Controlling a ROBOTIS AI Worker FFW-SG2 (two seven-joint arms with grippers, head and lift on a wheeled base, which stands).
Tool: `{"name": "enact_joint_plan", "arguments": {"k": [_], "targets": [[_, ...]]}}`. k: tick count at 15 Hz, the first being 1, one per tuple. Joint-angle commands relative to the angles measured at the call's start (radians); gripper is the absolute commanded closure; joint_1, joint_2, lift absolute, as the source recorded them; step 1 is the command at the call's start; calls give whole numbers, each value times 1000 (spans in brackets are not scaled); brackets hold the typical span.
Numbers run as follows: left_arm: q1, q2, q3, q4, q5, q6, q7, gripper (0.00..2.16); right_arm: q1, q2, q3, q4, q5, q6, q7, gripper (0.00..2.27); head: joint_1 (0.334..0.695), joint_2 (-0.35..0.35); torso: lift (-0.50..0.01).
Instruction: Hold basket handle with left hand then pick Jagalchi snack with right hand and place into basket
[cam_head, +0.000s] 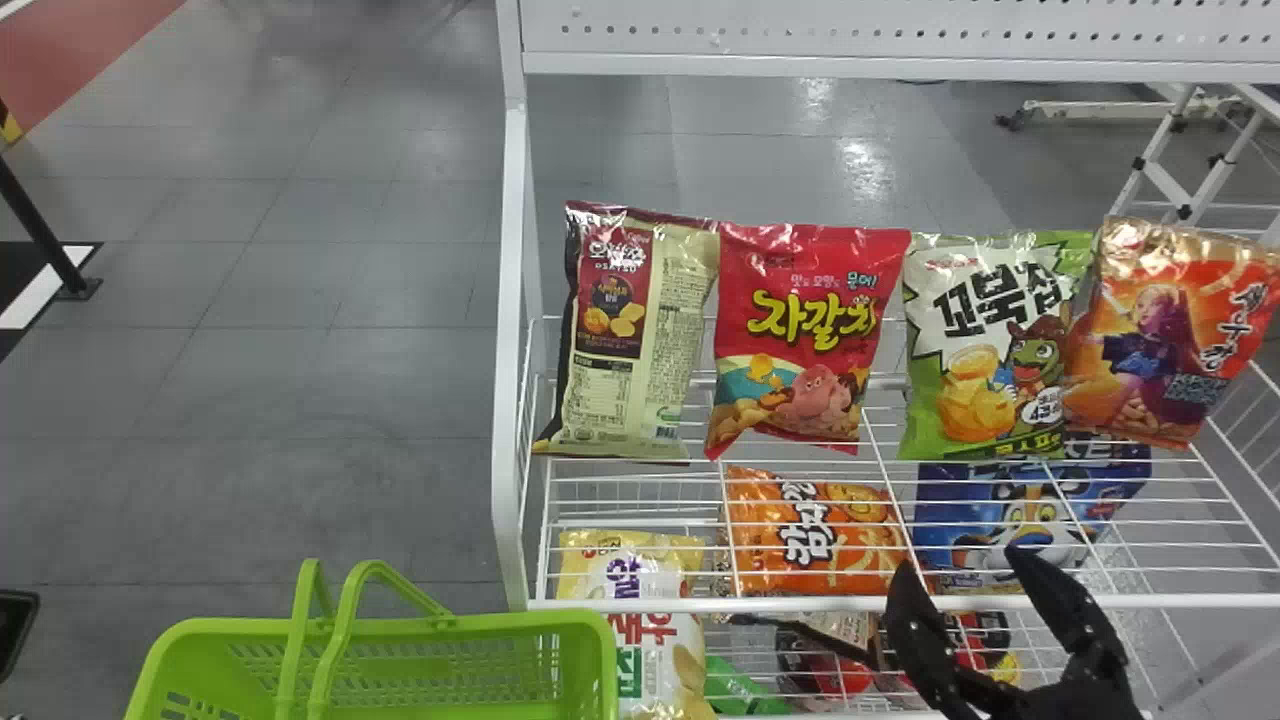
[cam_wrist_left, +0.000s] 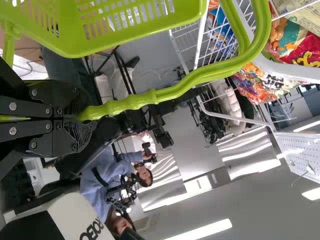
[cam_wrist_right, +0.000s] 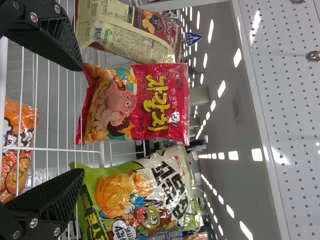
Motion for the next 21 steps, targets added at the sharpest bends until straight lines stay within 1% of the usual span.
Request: {"name": "enact_joint_plan", "arguments": {"k": [1, 5, 9, 12, 16, 21], "targets": [[0, 4, 2, 0, 0, 0, -10, 2148, -30, 1, 8, -5, 9, 31, -10, 83, 695, -28, -9], [0, 10, 9, 3, 5, 0, -10, 2148, -99, 1, 40, -5, 45, 80, -61, 83, 695, -13, -9], [3, 15, 11, -2, 12, 0, -10, 2148, -179, 1, 72, -5, 68, 153, -108, 83, 695, 19, -9], [15, 25, 21, -2, 20, -3, -10, 2148, -228, 1, 98, 3, 84, 196, -159, 83, 695, 32, -9], [23, 38, 26, -8, 34, -9, -10, 2148, -302, 1, 126, 47, 116, 239, -207, 83, 695, 51, -9], [29, 39, 26, -9, 34, -12, -10, 2148, -411, 1, 155, 125, 122, 295, -239, 83, 695, 74, -9]]}}
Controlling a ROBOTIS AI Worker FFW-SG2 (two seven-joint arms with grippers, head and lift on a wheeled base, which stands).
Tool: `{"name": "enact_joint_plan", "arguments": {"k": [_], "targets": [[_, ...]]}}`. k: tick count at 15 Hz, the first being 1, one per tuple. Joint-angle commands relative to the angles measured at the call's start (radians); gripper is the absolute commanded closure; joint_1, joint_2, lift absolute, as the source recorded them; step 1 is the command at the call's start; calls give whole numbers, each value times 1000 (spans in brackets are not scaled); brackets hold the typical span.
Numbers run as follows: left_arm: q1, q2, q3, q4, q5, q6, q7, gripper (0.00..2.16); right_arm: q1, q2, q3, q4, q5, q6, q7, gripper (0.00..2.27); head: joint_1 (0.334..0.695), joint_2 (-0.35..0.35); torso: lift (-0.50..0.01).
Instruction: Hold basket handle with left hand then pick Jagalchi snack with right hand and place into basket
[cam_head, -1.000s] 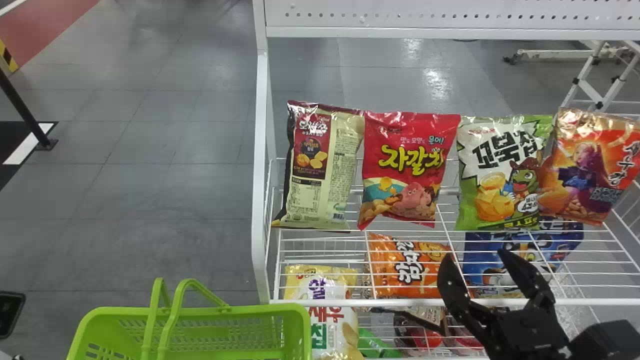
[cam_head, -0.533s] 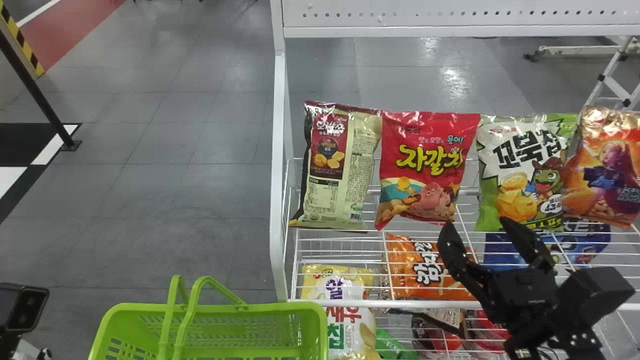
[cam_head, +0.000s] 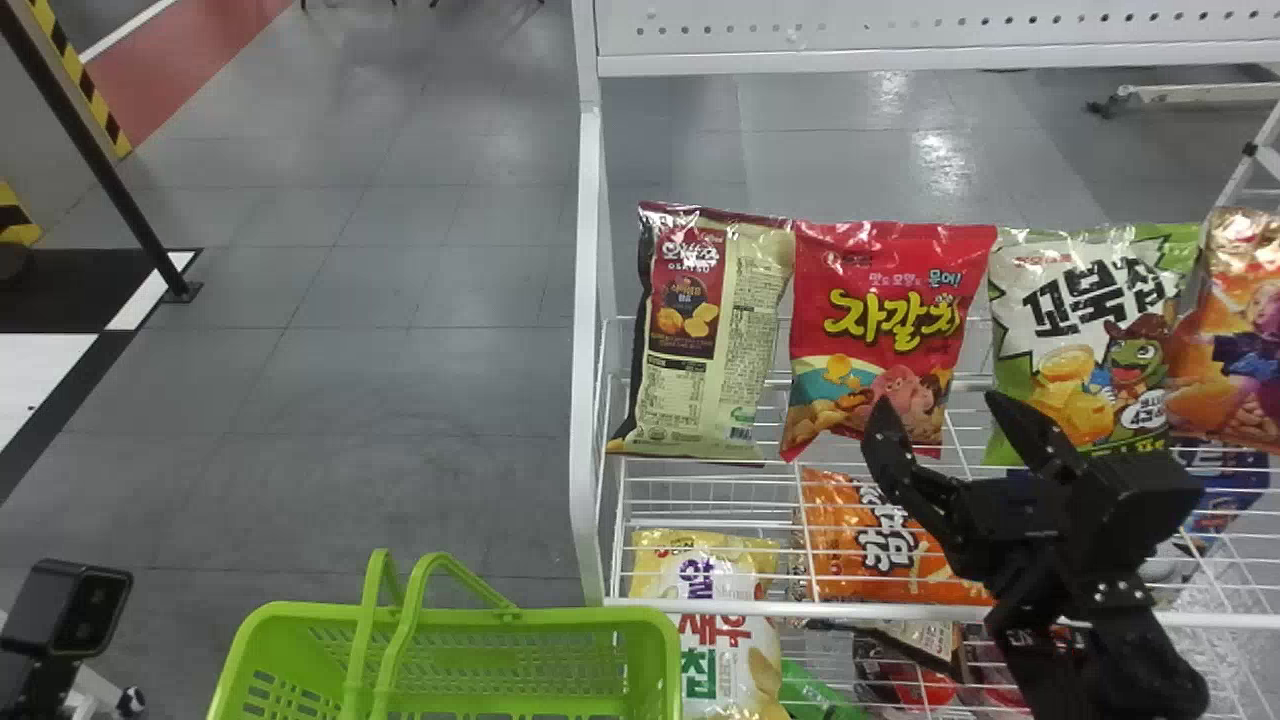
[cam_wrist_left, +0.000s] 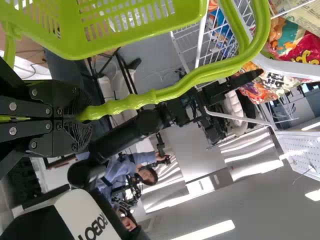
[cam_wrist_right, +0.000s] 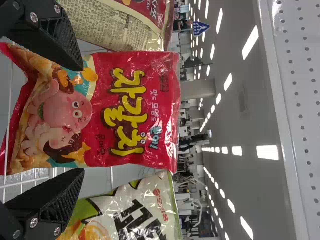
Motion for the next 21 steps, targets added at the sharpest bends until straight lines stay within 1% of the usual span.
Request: {"name": "enact_joint_plan", "arguments": {"k": [1, 3, 7, 10, 11, 12, 15, 16, 17, 18, 19, 21], "targets": [[4, 3, 3, 0, 0, -3, -10, 2148, -60, 1, 11, 37, 3, 44, -4, 83, 695, 77, -9], [7, 3, 6, 0, 0, -3, -10, 2148, -107, 1, 20, 76, 11, 80, -21, 83, 695, 83, -9], [8, 3, 6, 0, 0, -6, -10, 2148, -195, 1, 37, 152, 10, 133, -22, 83, 695, 94, -9], [13, 4, 8, 0, 0, -6, -10, 2148, -232, 1, 57, 183, 11, 154, -21, 87, 695, 102, -9], [13, 4, 8, 0, 0, -9, -10, 2148, -239, 1, 60, 188, 11, 172, -21, 134, 695, 112, -9], [15, 4, 9, 0, 0, -9, -10, 2148, -247, 1, 62, 189, 10, 203, -21, 235, 695, 116, -9], [18, 4, 11, 0, 2, -9, -10, 2148, -252, 1, 60, 189, 0, 249, -21, 809, 695, 124, -9], [18, 6, 11, 0, 2, -9, -10, 2148, -252, 1, 59, 188, 0, 261, -21, 1261, 695, 125, -9], [18, 4, 12, 0, 2, -9, -10, 2148, -252, 1, 54, 188, -1, 268, -21, 1602, 695, 126, -9], [18, 4, 12, -2, 2, -9, -10, 2148, -250, 1, 53, 186, -4, 268, -18, 1771, 695, 126, -9], [18, 6, 15, -2, 2, -9, -10, 2148, -247, 1, 53, 180, -7, 268, -18, 2074, 695, 124, -9], [19, 6, 17, -2, 2, -9, -10, 2148, -236, 1, 50, 168, -9, 264, -18, 2159, 695, 124, -9]]}}
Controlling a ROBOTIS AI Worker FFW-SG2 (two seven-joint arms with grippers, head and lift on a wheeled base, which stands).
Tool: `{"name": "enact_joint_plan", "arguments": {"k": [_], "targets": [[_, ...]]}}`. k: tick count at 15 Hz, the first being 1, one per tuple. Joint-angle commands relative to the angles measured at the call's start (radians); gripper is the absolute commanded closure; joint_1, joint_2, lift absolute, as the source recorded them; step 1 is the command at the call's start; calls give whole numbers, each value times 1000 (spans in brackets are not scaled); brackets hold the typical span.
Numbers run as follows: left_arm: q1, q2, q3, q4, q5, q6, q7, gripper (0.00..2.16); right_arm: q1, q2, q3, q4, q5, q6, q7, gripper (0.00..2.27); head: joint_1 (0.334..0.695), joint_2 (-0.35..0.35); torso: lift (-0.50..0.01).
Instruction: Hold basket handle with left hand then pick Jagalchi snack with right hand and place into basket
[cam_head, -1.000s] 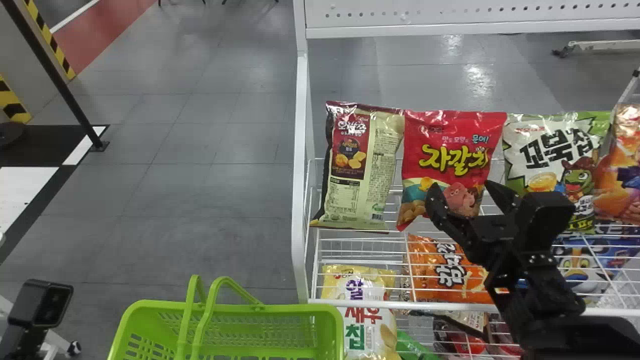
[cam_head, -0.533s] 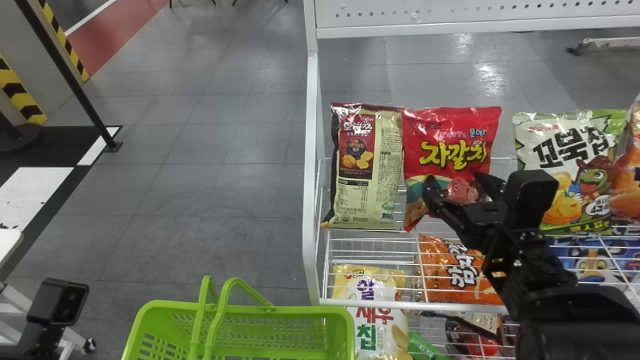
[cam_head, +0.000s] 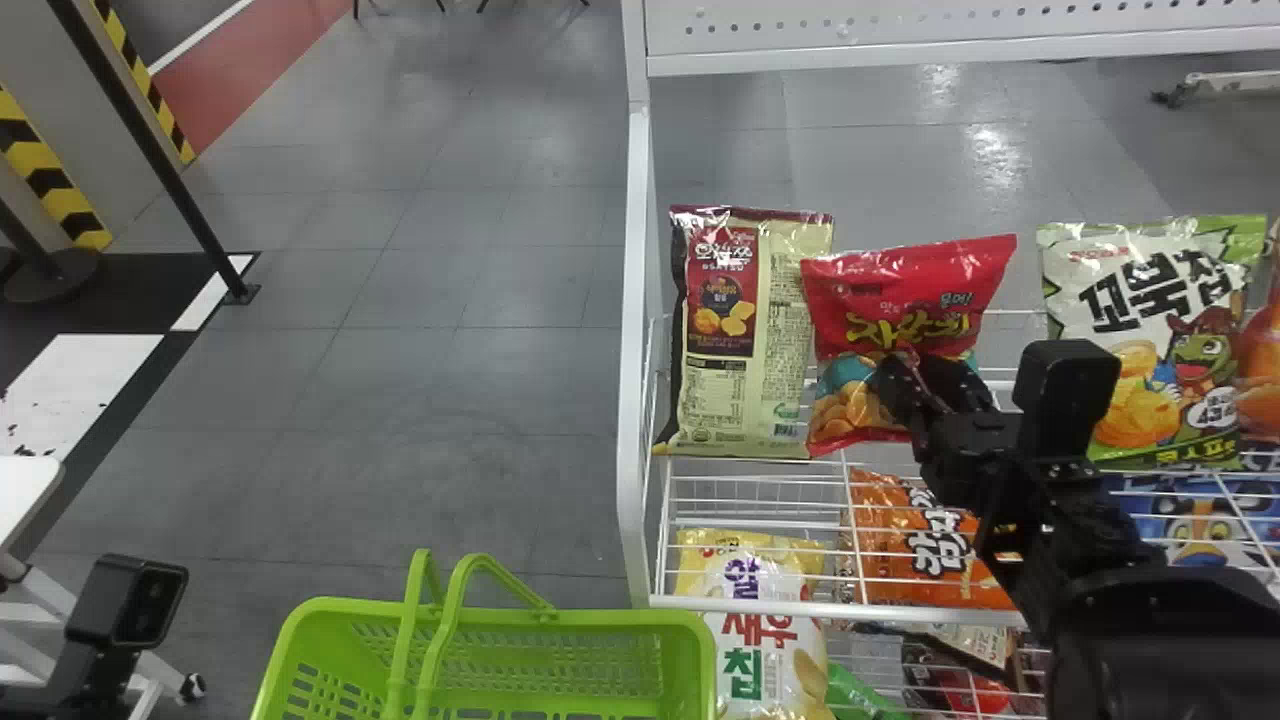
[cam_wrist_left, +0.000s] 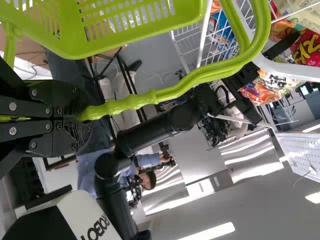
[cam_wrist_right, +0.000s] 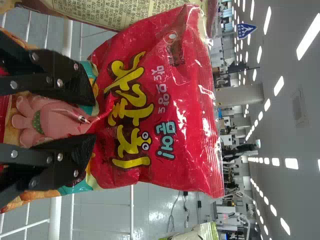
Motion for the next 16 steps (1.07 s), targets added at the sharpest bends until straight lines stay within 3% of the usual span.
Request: {"name": "enact_joint_plan", "arguments": {"k": [1, 9, 16], "targets": [[1, 0, 1, 0, 0, 0, -10, 2148, 21, 1, -3, -16, -1, -6, -2, 2246, 695, 124, -9], [2, -2, 0, -6, 0, 3, -10, 2148, 192, 1, -8, -395, 11, 228, -9, 2246, 695, 126, -9], [4, -6, 3, -8, 2, 3, -10, 2148, 428, 1, -11, -722, 6, 427, -11, 2246, 695, 135, -9]]}}
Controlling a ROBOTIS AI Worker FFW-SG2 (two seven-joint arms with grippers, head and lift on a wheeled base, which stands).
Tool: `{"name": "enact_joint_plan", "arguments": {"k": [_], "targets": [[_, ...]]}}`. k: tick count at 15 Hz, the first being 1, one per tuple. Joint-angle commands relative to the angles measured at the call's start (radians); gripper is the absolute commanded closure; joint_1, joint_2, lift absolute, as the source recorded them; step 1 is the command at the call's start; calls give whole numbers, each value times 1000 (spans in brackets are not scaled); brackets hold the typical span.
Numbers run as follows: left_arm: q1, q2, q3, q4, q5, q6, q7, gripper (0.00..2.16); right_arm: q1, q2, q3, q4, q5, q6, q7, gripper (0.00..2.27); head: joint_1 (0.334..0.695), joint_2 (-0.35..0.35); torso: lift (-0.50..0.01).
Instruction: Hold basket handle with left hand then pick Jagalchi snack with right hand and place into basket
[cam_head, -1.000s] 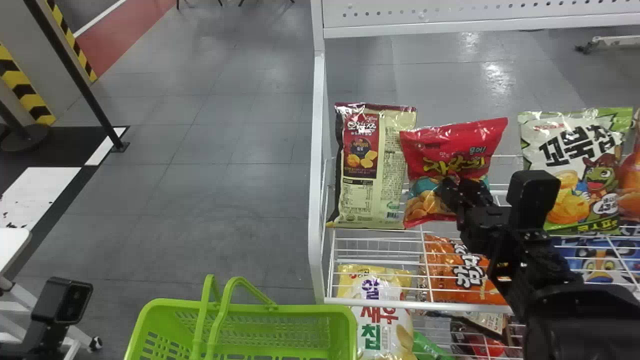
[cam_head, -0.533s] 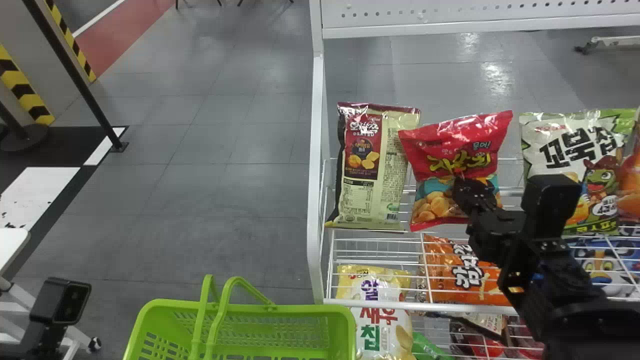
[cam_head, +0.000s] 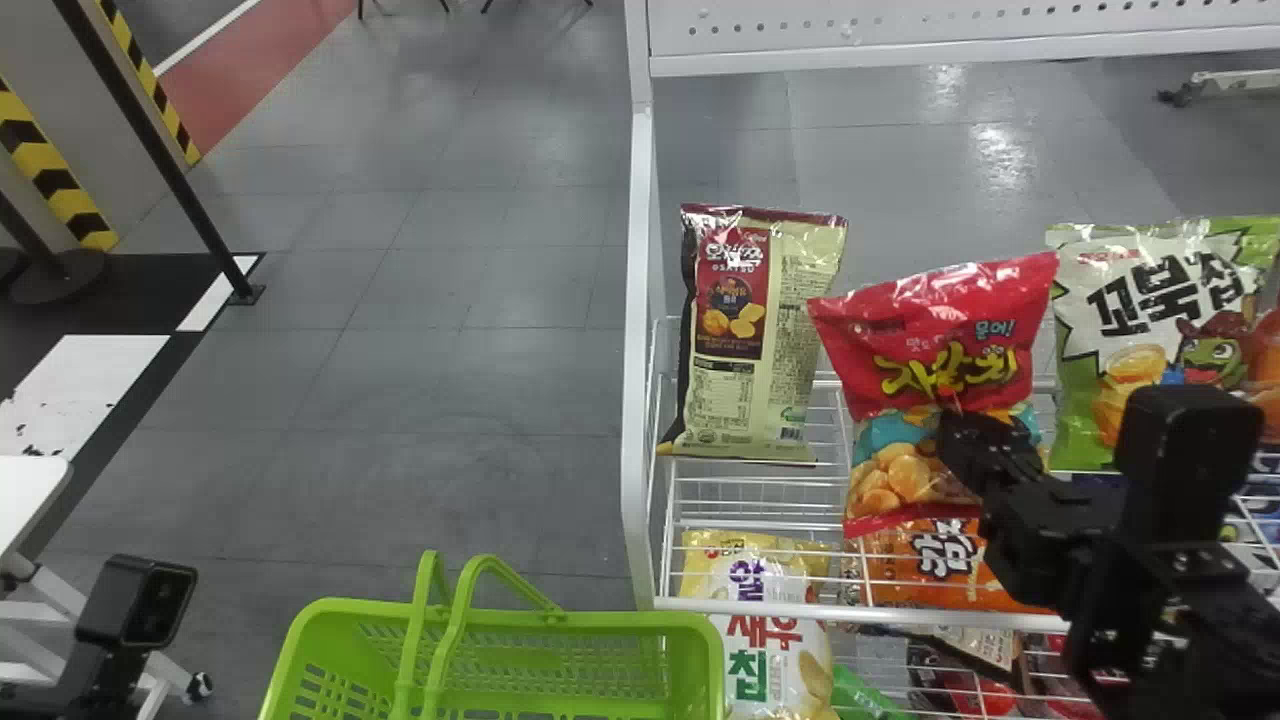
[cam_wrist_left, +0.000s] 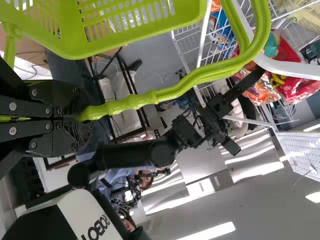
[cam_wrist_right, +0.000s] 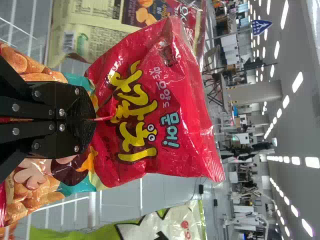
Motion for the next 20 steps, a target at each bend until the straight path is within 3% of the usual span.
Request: {"name": "enact_joint_plan", "arguments": {"k": [1, 6, 8, 11, 14, 18, 20], "targets": [[-2, -1, 1, 1, 0, 0, -10, 2148, 103, 1, -2, -105, -7, 33, 1, 2246, 695, 141, -9], [-8, -4, -5, 2, 0, -3, -10, 2148, 238, 1, -46, -323, -19, 352, 34, 2246, 695, 150, -9], [-12, -7, -11, 4, 0, -3, -10, 2148, 255, 1, -107, -360, -131, 484, 61, 2246, 695, 148, -9], [-23, -9, -18, 10, 0, -6, -10, 2148, 264, 1, -92, -361, -156, 567, 80, 2246, 695, 168, -9], [-23, -7, -18, 18, 0, -12, -10, 2148, 242, 1, -69, -375, -225, 717, 90, 2246, 695, 216, -9], [-29, -6, -20, 24, 0, -15, -10, 2148, 189, 1, -65, -412, -337, 920, 89, 2246, 695, 344, -9], [-31, -6, -22, 26, 0, -15, -10, 2148, 155, 1, -71, -419, -412, 952, 87, 2246, 695, 350, -9]]}}
